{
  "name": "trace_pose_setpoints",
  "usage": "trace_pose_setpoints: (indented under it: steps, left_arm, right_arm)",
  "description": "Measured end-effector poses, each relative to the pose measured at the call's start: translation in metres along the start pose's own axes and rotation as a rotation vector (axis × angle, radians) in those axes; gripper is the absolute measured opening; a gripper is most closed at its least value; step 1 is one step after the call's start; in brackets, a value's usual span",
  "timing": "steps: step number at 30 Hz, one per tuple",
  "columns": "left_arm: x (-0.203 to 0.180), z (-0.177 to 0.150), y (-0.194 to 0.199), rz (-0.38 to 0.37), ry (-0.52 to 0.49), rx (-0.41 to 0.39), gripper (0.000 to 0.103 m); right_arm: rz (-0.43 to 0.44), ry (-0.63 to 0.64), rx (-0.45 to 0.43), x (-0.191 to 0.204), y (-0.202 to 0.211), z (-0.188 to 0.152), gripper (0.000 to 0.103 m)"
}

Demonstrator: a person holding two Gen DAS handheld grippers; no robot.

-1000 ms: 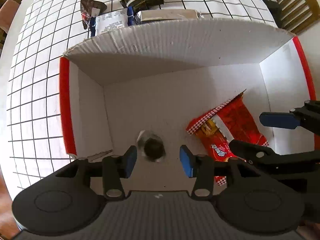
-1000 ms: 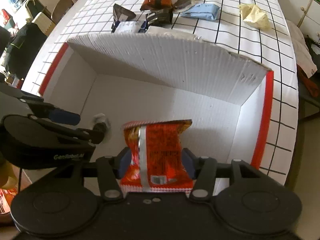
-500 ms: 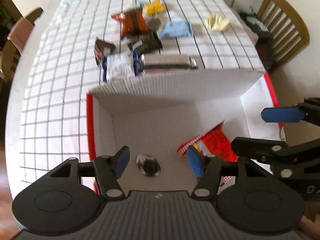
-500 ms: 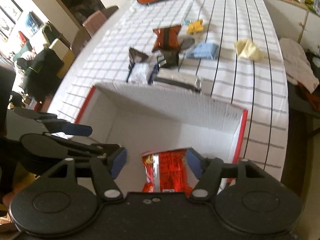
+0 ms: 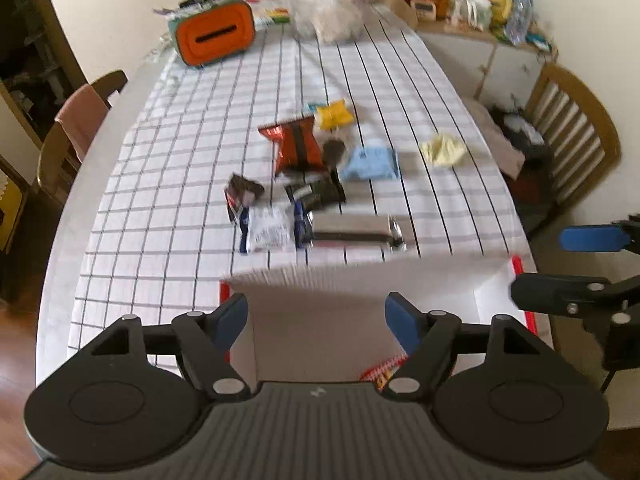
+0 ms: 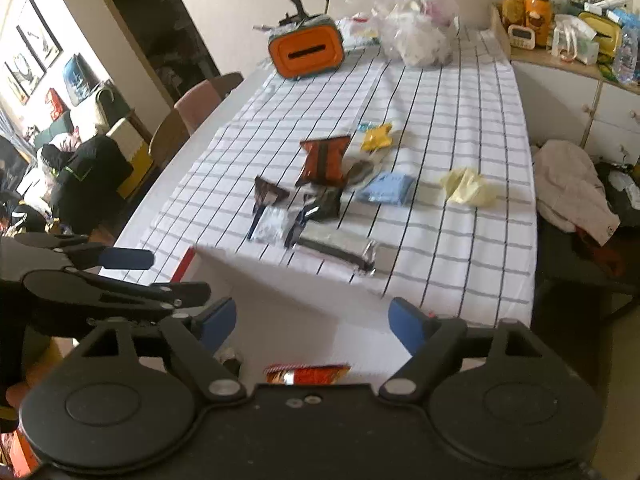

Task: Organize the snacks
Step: 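Move both grippers back over the snacks on the table, then grasp the brown candy packet with the left gripper while the right grasps the yellow wrapper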

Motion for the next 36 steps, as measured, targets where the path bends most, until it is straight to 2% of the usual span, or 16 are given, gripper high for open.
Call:
trace_pose_setpoints:
  steps: [7,15,21,27,31,36]
  left_arm:
    - [0.026,0.033,0.004,0.027,0.069,-0.084,0.082]
    - [0.060,0.068,-0.025,0.038,0.136,-0.094,0.083]
    - [0.081,0.088,-0.056,0.053,0.150,-0.050,0.083]
    - [0.090,0.103,-0.094,0.048,0.099,0.007,0.083]
    - [0.096,0.106,-0.126,0.035,0.070,0.056,0.083]
    - [0.105,0.105,-0.160,0.026,0.081,0.105,0.083]
  right_arm:
    - [-0.024,-0.031,-0.055,-0.017,0.000,0.033,0.097]
    - [-0.105,-0.091,-0.071,-0.047,-0.028,0.076,0.098]
    - [-0.150,-0.129,-0.052,-0.064,-0.063,0.105,0.098]
    - [-0.171,-0.166,-0.022,-0.078,-0.099,0.125,0.098]
    - [-0.193,-0.193,0.004,-0.088,-0.123,0.135,0.098]
    - [-0.236,-0.260,0.034,-0.110,-0.153,0.141,0.096]
Point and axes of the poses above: each gripper's, at about its wrist camera, not at the fingertips, and y roughly against the way its jaws point, x to its left, z to its top, the point moved 5 cm from there along -y, roughly the way its jaws point, and after that the axes turned 10 degrees about -y, right-handed, at the moved point
